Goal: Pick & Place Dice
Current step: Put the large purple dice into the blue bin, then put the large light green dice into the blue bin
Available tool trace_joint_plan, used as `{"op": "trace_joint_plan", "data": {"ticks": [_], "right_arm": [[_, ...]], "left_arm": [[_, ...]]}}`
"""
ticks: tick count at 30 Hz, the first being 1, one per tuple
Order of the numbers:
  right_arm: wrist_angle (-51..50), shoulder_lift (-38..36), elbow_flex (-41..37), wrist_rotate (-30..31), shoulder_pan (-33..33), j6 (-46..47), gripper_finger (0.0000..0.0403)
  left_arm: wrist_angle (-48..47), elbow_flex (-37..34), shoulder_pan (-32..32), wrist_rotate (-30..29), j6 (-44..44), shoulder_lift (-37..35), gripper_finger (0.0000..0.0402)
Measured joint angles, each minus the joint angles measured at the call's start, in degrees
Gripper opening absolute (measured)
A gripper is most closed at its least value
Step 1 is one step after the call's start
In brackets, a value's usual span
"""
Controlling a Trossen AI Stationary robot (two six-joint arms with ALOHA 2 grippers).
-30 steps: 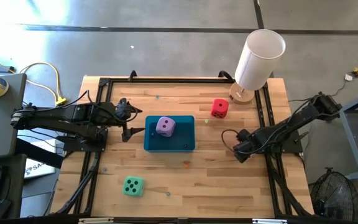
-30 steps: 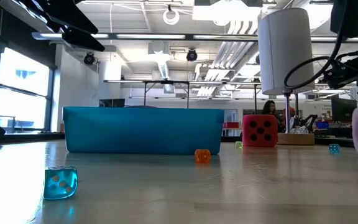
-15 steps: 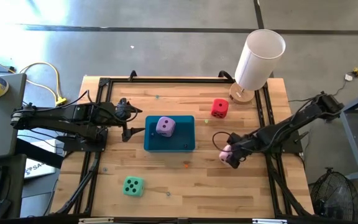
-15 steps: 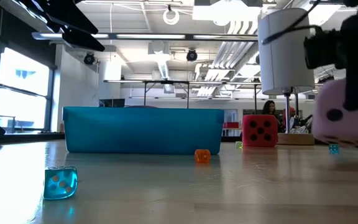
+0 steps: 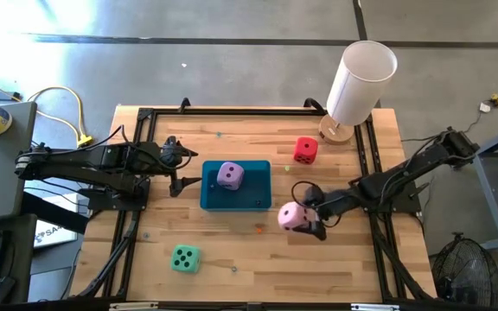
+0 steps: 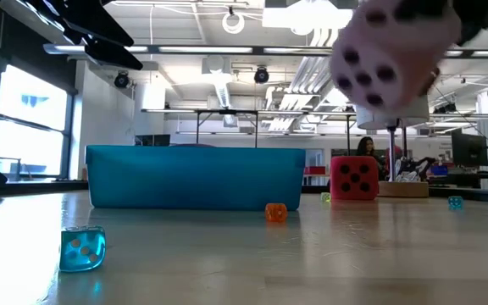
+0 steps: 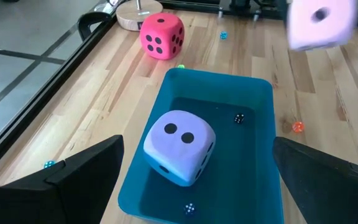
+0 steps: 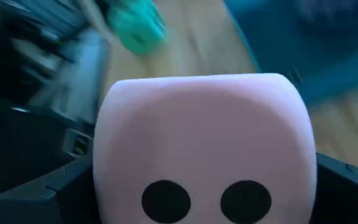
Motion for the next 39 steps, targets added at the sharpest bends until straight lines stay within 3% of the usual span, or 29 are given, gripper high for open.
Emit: {"op": "trace_joint_plan", "data": {"ticks": [6,15,22,35,39], "right_arm": [[11.16,-0.02,0.04,0.27,-4.19,-11.88,0.0398],[12.8,0.0,0.04,-0.55,-12.87,-17.18,0.0398],[15.96,0.02,0.04,-1.14,-9.91,-24.01,0.0398],[15.64,0.02,0.04,10.25,-0.61,-28.25,0.0398],[15.28,0.05,0.04,11.23,0.16,-28.25,0.0398]], "left_arm": [[0.0,0.0,-0.02,0.0,0.02,0.0,0.04],[0.0,0.0,-0.02,0.0,0.13,0.0,0.04],[-0.01,0.0,0.0,0.0,0.55,0.0,0.04],[-0.02,0.0,-0.02,0.0,0.33,0.0,0.04],[-0.02,0.0,0.0,0.0,0.31,0.0,0.04]]}}
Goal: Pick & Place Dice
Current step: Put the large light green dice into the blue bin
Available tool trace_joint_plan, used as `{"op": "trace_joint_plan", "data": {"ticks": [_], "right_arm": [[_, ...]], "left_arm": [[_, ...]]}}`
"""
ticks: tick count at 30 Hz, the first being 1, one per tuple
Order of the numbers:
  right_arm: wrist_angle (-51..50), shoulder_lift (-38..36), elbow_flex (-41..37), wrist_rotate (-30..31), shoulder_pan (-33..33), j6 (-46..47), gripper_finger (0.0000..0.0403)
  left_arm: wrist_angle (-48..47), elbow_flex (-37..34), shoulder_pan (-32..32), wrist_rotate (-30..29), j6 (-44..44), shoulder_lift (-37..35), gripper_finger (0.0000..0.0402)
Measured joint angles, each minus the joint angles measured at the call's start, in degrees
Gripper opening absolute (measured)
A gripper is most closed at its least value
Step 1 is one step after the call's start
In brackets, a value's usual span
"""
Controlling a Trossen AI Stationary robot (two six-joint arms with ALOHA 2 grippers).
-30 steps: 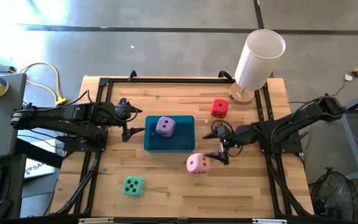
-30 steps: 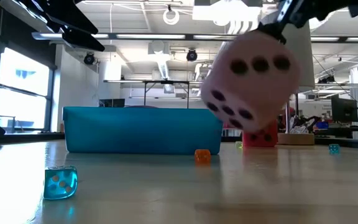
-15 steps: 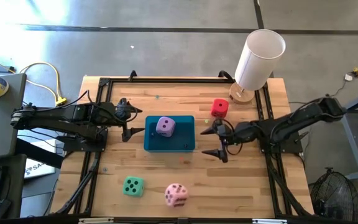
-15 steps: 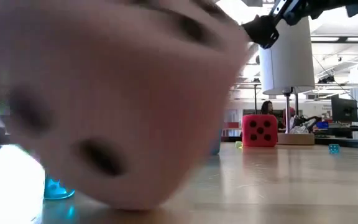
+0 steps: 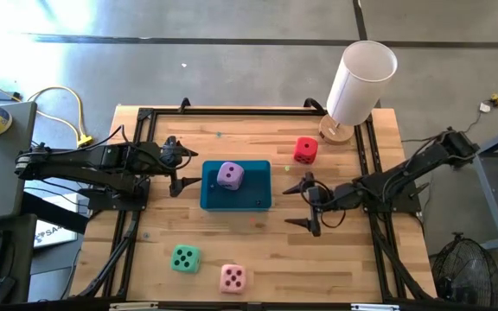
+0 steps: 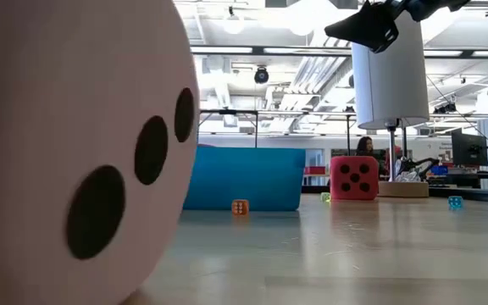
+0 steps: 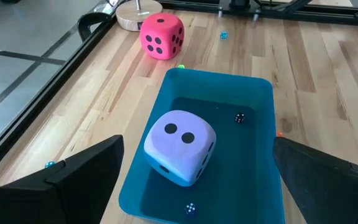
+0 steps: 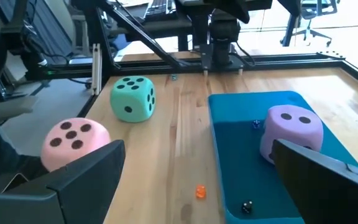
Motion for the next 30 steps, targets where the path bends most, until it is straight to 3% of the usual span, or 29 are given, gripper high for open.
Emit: {"op": "trace_joint_plan", "data": {"ticks": [10,18,30], "right_arm": [[0.53,4.15,-0.04,0.77,-0.17,-0.4,0.0398],[1.67,6.55,-0.02,1.2,-0.15,-0.42,0.0398],[3.42,8.34,0.0,10.51,3.23,-5.11,0.0398]], "left_arm": [[0.0,0.0,-0.02,0.13,-2.17,0.24,0.04],[0.02,0.0,-0.02,3.72,-3.0,3.65,0.04],[6.06,-0.02,-0.02,3.69,-2.97,9.08,0.04]]}}
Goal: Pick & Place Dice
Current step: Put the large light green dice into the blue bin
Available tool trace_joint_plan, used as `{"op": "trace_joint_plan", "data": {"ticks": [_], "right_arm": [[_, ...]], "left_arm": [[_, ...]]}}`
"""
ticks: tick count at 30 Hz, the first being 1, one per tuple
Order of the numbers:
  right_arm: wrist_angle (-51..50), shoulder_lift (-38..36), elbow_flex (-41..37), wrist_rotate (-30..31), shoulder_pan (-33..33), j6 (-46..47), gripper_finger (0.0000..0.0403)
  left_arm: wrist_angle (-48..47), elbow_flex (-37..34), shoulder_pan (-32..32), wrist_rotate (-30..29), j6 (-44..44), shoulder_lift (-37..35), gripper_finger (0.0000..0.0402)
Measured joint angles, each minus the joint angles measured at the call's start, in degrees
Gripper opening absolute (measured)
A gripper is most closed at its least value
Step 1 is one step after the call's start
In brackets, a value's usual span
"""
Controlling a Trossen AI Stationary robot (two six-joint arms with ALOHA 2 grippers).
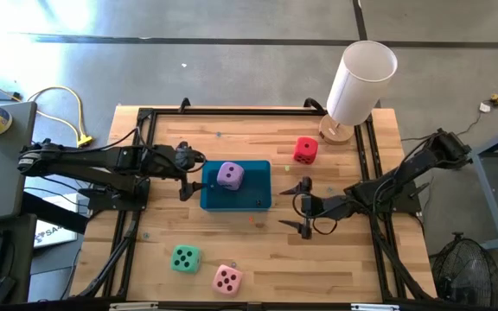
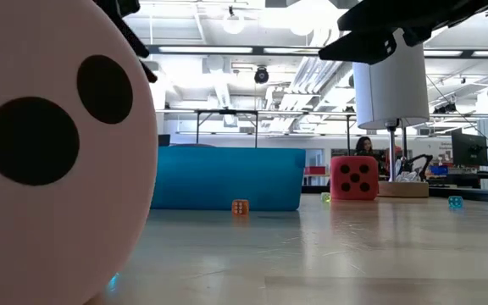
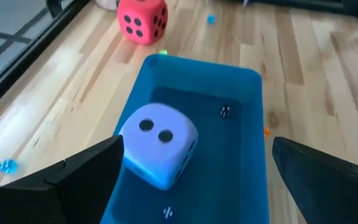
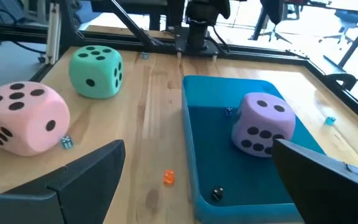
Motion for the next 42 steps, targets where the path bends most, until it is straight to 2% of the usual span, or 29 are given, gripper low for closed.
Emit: {"op": "trace_joint_plan", "data": {"ticks": [2,4,8,11,14,20,23,31,42], "right_arm": [[0.63,0.58,0.0,-0.02,0.23,-0.76,0.0398],[1.01,1.3,0.0,0.0,0.5,-0.88,0.0398],[1.13,2.28,0.0,0.0,0.46,-0.88,0.0398],[1.1,2.58,0.0,0.0,0.45,-0.88,0.0398],[1.03,2.6,0.0,-0.21,0.35,-1.05,0.0398],[1.12,2.6,0.0,-0.43,0.31,-1.2,0.0398],[1.12,2.61,0.0,-0.44,0.29,-1.29,0.0398],[1.38,2.6,0.0,-0.48,-0.02,-4.13,0.0398],[1.43,2.6,0.0,-0.65,-2.27,-4.03,0.0398]], "left_arm": [[1.41,0.0,0.0,0.13,0.09,0.24,0.04],[2.91,0.0,-0.02,2.48,3.87,0.24,0.04],[3.79,0.0,-2.63,12.82,14.71,0.08,0.04],[5.52,0.0,-5.56,18.78,16.8,0.06,0.04],[8.34,0.0,-8.59,20.81,16.27,0.06,0.04],[13.06,0.0,-13.54,14.73,11.14,0.06,0.04],[13.06,0.0,-15.91,12.78,12.89,0.19,0.04],[13.96,0.0,-21.57,1.82,15.08,3.25,0.04],[18.0,0.0,-26.32,-0.83,15.91,4.53,0.04]]}}
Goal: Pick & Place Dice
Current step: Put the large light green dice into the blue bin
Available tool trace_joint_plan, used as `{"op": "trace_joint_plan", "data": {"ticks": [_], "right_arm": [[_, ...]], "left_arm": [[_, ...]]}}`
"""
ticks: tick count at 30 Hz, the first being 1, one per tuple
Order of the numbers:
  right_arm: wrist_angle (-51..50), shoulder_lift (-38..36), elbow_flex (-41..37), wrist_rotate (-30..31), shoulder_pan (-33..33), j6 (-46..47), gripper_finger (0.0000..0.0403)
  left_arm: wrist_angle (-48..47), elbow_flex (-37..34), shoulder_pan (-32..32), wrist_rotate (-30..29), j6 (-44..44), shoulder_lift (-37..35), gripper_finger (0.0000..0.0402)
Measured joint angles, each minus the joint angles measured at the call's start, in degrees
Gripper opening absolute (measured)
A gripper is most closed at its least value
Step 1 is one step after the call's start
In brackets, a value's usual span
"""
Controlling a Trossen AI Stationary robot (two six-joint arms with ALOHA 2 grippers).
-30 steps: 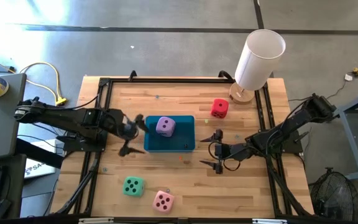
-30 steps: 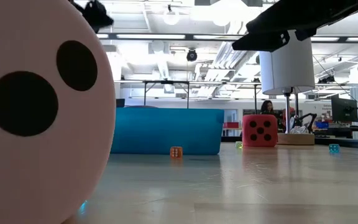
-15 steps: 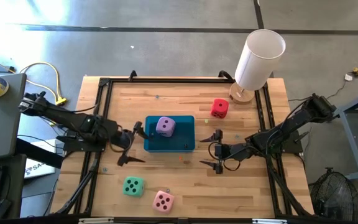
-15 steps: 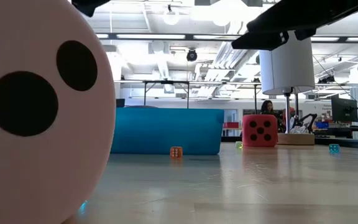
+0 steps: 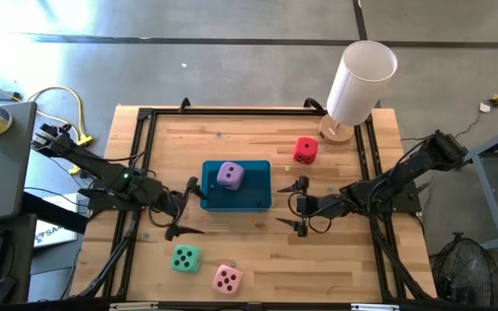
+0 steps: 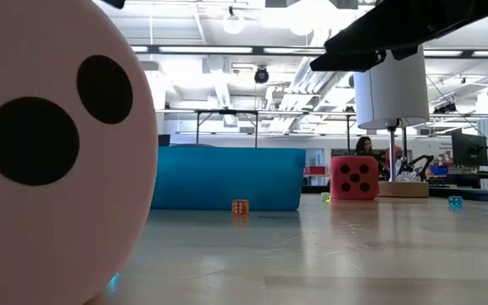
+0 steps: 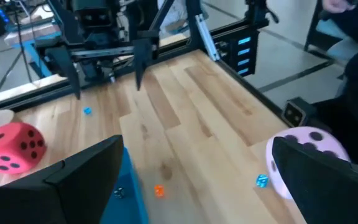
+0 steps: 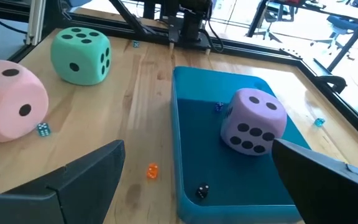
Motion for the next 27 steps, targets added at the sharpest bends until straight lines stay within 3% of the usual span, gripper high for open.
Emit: {"op": "trace_joint_plan", "data": {"ticks": [14,19,23,27], "right_arm": [[0.49,0.0,0.0,-0.28,-0.4,-0.69,0.0398],[0.65,0.0,0.0,-0.28,-0.4,-0.1,0.0398],[0.65,0.0,0.0,-1.58,-0.15,0.3,0.0398],[0.76,0.0,0.0,-3.44,0.13,0.42,0.0398]], "left_arm": [[-1.7,0.0,-3.37,-0.01,2.42,0.62,0.04],[-2.42,1.44,-4.13,-6.72,-1.0,1.67,0.04],[-11.46,6.83,-5.81,-7.63,-1.75,3.03,0.04],[-25.62,15.65,-8.2,-9.56,-8.98,7.29,0.04]]}}
